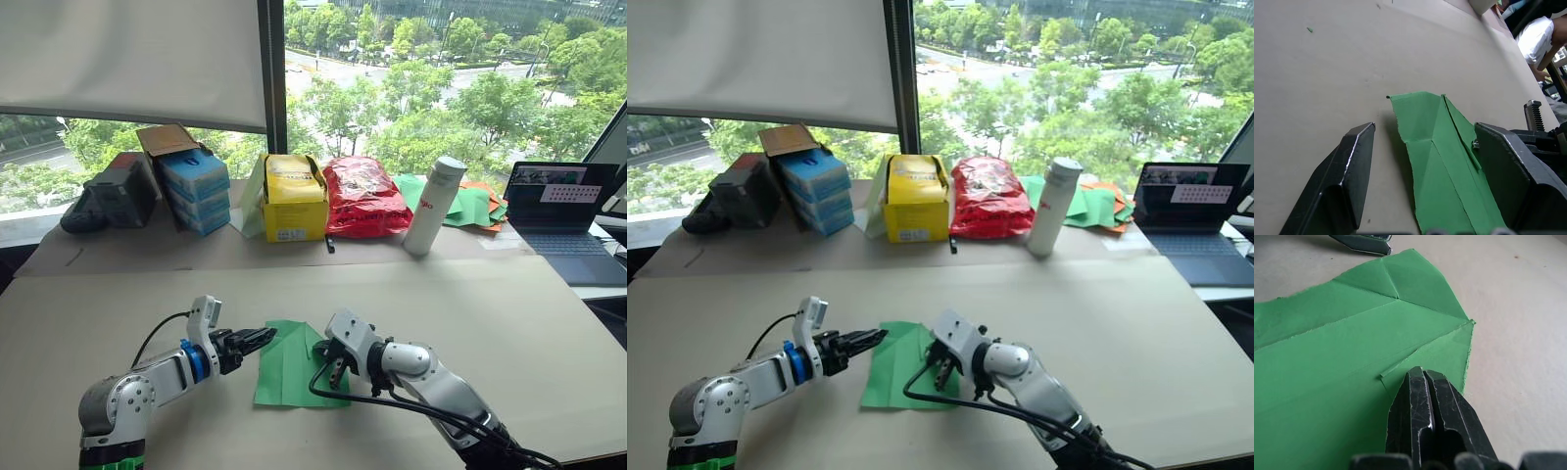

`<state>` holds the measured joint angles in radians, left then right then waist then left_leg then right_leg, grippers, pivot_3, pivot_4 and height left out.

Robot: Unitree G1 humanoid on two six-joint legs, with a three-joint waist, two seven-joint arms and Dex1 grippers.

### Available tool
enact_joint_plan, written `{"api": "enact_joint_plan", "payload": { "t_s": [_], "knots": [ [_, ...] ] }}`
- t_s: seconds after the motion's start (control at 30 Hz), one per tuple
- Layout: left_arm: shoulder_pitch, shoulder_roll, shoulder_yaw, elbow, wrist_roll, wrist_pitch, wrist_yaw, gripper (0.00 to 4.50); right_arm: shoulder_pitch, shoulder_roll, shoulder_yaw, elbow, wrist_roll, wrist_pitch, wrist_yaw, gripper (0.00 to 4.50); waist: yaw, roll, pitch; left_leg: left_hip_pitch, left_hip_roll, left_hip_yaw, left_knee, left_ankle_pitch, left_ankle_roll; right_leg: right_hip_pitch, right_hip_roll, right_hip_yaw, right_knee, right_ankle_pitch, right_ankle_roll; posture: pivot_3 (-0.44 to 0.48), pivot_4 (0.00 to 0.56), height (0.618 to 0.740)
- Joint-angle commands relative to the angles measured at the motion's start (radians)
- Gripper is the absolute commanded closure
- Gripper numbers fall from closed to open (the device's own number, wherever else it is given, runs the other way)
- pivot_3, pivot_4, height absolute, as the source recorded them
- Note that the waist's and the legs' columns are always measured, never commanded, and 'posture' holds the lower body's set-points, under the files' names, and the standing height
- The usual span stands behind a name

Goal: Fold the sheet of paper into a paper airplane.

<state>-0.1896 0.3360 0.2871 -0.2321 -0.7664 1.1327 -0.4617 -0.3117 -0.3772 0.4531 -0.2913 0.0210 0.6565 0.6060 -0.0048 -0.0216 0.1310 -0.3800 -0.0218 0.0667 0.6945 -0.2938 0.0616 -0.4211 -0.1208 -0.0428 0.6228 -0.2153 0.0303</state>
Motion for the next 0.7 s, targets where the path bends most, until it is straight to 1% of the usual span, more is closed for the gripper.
{"api": "enact_joint_plan", "payload": {
  "t_s": [0.03,0.13,0.2,0.23,0.33,0.47,0.5,0.6,0.63,0.7],
  "knots": [
    [-0.013,-0.018,-0.028,0.019,-0.006,0.002,0.017,1.03,0.008,0.000,0.018,0.020,-0.008,0.024,0.006,4.50,0.001,0.000,0.000,0.000,0.000,0.000,0.000,0.000,0.000,0.000,0.000,0.000,0.000,0.000,0.000,0.000,0.150,0.740],
    [-0.026,-0.035,-0.024,0.022,-0.021,0.001,0.028,1.03,0.009,0.002,0.017,0.019,-0.009,0.026,0.003,4.50,0.002,0.000,0.000,0.000,0.000,0.000,0.000,0.000,0.000,0.000,0.000,0.000,0.000,0.000,0.000,0.000,0.150,0.740],
    [-0.031,-0.037,-0.027,0.021,-0.021,-0.001,0.027,1.65,0.010,0.003,0.016,0.018,-0.009,0.027,0.001,4.50,0.002,0.000,0.000,-0.001,0.000,0.000,0.000,0.000,0.000,0.000,0.000,0.000,0.000,0.000,0.000,0.000,0.150,0.740],
    [-0.033,-0.035,-0.031,0.022,-0.017,-0.003,0.027,1.87,0.008,0.003,0.015,0.020,-0.009,0.027,0.002,4.50,0.002,0.000,0.000,-0.001,0.000,0.000,0.000,0.000,0.000,0.000,0.000,0.000,0.000,0.000,0.000,0.000,0.150,0.740],
    [-0.037,-0.031,-0.049,0.018,-0.013,-0.013,0.022,2.90,0.007,0.006,0.014,0.022,-0.010,0.027,0.001,4.50,0.000,0.000,0.000,-0.003,0.000,0.000,0.000,0.002,0.004,0.000,0.000,0.000,0.000,0.000,0.000,0.000,0.150,0.740],
    [-0.040,-0.026,-0.063,0.008,-0.011,-0.030,0.018,4.25,0.007,0.009,0.013,0.022,-0.011,0.028,0.000,4.50,-0.001,0.000,0.000,-0.003,0.000,0.000,0.000,0.002,0.004,0.000,0.000,0.000,0.000,0.000,0.000,0.000,0.150,0.740],
    [-0.040,-0.022,-0.068,0.005,-0.007,-0.037,0.015,4.48,0.008,0.009,0.013,0.022,-0.011,0.028,0.000,4.50,-0.001,0.000,0.000,-0.003,0.000,0.000,0.000,0.002,0.004,-0.001,0.000,0.000,0.000,0.000,0.000,0.000,0.150,0.740],
    [-0.037,0.009,-0.101,-0.017,0.027,-0.077,0.002,4.48,0.009,0.010,0.013,0.022,-0.010,0.028,-0.001,4.50,-0.002,0.000,0.000,-0.004,0.000,0.000,0.000,0.002,0.004,-0.001,0.000,0.000,-0.001,0.000,0.000,0.000,0.150,0.740],
    [-0.033,0.032,-0.127,-0.036,0.063,-0.124,-0.013,4.48,0.009,0.011,0.013,0.022,-0.010,0.028,-0.001,4.50,-0.002,0.000,0.000,-0.004,0.000,0.000,0.000,0.002,0.004,-0.001,0.000,0.000,-0.001,0.000,0.000,0.000,0.150,0.740],
    [-0.012,0.111,-0.234,-0.082,0.187,-0.271,-0.073,4.48,0.008,0.014,0.012,0.023,-0.009,0.029,-0.003,4.50,-0.005,0.000,0.000,-0.004,0.000,0.000,0.000,0.002,0.004,-0.001,0.000,0.000,-0.001,0.000,0.000,0.000,0.150,0.740]
  ]
}}
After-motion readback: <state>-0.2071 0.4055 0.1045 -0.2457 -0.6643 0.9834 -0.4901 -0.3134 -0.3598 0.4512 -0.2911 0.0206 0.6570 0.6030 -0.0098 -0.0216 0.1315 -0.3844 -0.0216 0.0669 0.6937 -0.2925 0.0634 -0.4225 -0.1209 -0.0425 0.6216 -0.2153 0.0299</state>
